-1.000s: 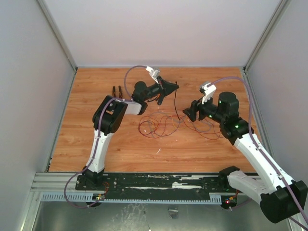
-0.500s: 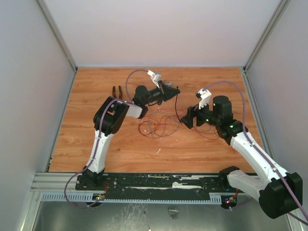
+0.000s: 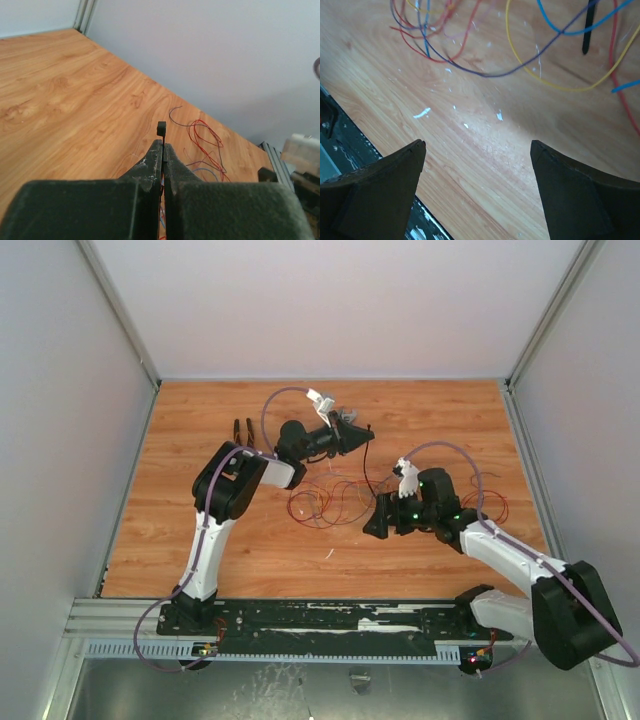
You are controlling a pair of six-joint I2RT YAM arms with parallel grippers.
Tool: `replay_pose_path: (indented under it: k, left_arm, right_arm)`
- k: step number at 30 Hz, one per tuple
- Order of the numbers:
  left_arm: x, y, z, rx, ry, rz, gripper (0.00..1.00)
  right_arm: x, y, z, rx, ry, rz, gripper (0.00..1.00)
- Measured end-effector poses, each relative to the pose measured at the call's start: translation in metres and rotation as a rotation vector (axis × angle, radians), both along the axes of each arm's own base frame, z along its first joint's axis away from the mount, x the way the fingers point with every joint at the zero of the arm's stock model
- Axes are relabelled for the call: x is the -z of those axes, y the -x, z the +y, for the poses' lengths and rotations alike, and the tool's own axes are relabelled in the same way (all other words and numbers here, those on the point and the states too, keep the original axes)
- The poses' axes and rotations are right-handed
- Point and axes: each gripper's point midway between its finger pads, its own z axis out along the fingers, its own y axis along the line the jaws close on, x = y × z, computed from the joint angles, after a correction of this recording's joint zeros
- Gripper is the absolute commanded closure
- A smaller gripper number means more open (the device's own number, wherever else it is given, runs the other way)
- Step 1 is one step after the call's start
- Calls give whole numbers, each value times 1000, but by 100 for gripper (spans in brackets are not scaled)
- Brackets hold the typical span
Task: Zip-tie the wires
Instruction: Move the cable to the center of the board.
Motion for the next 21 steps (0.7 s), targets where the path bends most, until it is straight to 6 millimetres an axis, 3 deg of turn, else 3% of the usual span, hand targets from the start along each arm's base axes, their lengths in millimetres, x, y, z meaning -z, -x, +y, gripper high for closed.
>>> replay_pose_path:
  k: [5,10,21]
  left_arm:
    - [3,4,2,6,-8,8,100]
    - [7,9,4,8,-17,20,100]
    - [3,20,12,7,-10,14,100]
  right_arm:
    - [29,8,6,37,5,64,13]
    - [43,4,19,47,14,74,13]
    - [43,-26,62,12,36,15,13]
